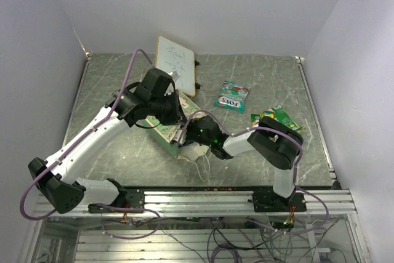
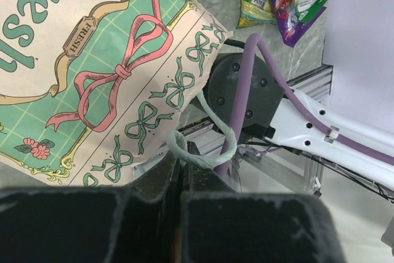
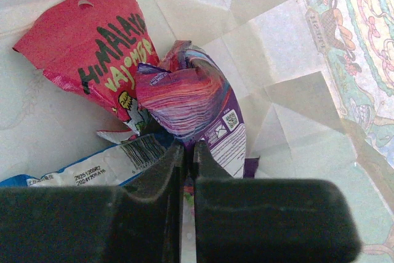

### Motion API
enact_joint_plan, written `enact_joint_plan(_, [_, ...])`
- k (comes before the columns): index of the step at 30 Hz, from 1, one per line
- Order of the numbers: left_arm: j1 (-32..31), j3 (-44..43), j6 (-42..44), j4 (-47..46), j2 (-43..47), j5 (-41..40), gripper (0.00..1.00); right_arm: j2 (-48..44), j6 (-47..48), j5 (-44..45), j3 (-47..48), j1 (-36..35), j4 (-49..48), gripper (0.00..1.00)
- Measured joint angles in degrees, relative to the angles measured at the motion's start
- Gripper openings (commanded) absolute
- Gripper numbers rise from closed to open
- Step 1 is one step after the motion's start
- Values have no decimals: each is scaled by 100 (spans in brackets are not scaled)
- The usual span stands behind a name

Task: Take the snacks out of the paper bag
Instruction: Pick up the snack from the paper bag.

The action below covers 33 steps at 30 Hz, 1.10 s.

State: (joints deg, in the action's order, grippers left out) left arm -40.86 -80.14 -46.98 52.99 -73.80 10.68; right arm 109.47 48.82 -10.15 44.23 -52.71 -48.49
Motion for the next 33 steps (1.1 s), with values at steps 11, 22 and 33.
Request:
enact_joint_plan(11, [0, -2, -103, 11, 0, -61, 7, -682, -297, -146, -348, 7, 262, 0])
enact_joint_plan(22, [223, -7, -101, 33, 0, -87, 7, -1290, -595, -212, -802, -46, 339, 0])
enact_joint_plan(33, [520, -9, -101, 46, -17, 2, 7, -1982, -874, -68, -990, -214, 444, 0])
